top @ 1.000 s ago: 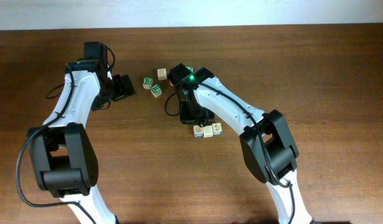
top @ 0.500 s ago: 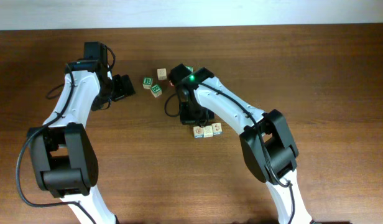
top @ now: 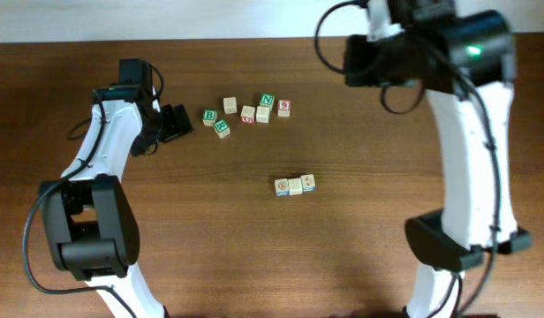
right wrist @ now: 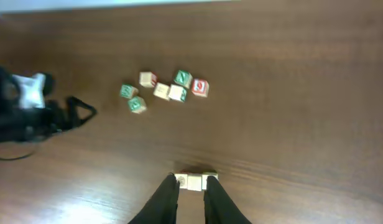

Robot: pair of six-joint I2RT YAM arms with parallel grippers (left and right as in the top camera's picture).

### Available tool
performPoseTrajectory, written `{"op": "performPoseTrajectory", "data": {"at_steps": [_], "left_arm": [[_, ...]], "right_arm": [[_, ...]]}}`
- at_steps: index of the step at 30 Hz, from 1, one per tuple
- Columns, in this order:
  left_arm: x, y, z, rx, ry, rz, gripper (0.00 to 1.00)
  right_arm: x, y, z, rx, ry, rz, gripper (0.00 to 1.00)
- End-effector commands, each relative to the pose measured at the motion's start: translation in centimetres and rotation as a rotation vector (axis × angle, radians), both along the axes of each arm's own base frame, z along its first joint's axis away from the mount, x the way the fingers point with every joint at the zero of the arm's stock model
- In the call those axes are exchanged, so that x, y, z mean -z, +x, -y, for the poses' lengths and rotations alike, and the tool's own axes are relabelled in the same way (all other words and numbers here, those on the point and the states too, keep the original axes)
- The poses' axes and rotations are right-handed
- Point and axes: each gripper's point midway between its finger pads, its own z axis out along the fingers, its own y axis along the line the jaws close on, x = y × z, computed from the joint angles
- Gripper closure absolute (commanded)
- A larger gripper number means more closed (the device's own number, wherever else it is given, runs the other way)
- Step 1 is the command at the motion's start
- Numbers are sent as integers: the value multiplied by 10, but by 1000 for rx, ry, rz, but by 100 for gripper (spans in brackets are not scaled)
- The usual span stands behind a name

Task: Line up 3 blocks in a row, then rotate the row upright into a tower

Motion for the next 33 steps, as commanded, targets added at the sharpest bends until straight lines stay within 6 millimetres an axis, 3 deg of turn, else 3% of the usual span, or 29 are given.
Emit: {"op": "performPoseTrajectory", "data": {"at_steps": [1, 2, 4, 6, 8, 10, 13, 15, 19, 21, 26, 29, 33], "left_arm": [[-20, -1, 2, 5, -24, 20, 11], [-27, -3, 1, 15, -22, 17, 30], [-46, -3, 10, 103, -22, 61, 48], [-73, -7, 25, 143, -22, 119, 64], [-100, -10, 46, 199, -19, 186, 99], [-114, -19, 74, 266, -25, 209, 100], [-101, -36, 110, 345, -38, 157, 100], [-81, -52, 134, 334, -64, 105, 100], [-39, -71, 163, 335, -126, 64, 100], [-19, -74, 177, 368, -168, 87, 100], [4, -81, 177, 374, -159, 88, 100], [8, -75, 162, 326, -76, 104, 100], [8, -72, 156, 296, -44, 113, 100]], "right_arm": [[-49, -38, 34, 0, 34, 118, 75], [-56, -51, 49, 27, 27, 132, 73], [-49, -71, 77, 88, 7, 93, 73], [-12, -81, 92, 109, -27, -38, 77], [37, -82, 89, 66, -38, -192, 86], [90, -71, 77, 4, -3, -292, 93], [149, -60, 62, -35, 78, -355, 95], [192, -56, 50, -50, 150, -379, 96], [266, -59, 38, -19, 234, -452, 96], [292, -56, 29, -40, 226, -489, 96], [337, -57, 0, -84, 209, -573, 96], [354, -56, -20, -83, 203, -592, 96], [361, -53, -31, -41, 166, -584, 96]]}}
